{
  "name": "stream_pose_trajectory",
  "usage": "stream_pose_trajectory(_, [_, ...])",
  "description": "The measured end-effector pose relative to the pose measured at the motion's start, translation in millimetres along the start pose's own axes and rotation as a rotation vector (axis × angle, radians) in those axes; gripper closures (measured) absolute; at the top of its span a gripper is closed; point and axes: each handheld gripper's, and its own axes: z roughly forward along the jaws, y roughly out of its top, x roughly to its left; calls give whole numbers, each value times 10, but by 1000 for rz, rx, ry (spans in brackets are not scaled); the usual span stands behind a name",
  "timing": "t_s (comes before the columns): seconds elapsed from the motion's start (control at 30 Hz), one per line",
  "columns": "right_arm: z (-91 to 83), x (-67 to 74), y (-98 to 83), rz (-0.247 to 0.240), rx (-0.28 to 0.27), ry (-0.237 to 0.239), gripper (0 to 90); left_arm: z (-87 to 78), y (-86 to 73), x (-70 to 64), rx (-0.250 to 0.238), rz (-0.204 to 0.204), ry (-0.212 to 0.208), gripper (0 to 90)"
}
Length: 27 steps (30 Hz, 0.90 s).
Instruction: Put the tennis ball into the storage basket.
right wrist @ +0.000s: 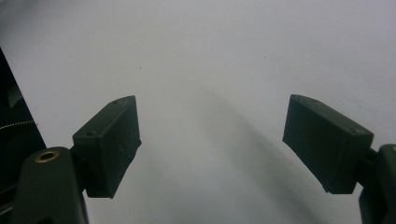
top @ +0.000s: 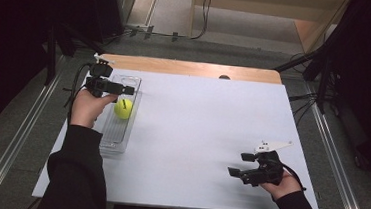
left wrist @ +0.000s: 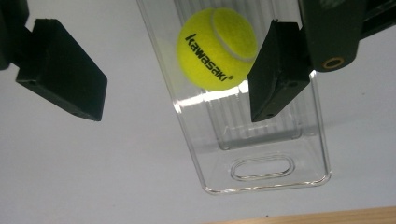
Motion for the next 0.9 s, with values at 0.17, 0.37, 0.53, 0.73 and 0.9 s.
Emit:
stream_pose_trajectory(0.17, [-7, -1, -6, 2, -2, -3, 169, 3, 33, -104, 4, 25, -37, 204])
stream_pose_trajectory(0.37, [-8, 0, -11, -1, 0, -2, 169, 35, 59, -221, 11, 51, -73, 204])
stream_pose_trajectory(0.53, [-13, 3, -17, 2, 0, -4, 169, 84, 70, -326, 14, 78, -97, 204])
stream_pose_trajectory(0.73, [-14, -2, -20, 3, 0, -4, 169, 148, 77, -412, 20, 92, -105, 203])
stream_pose_trajectory(0.9, [-12, -4, -22, 5, -1, -1, 169, 200, 73, -491, 24, 98, -171, 204])
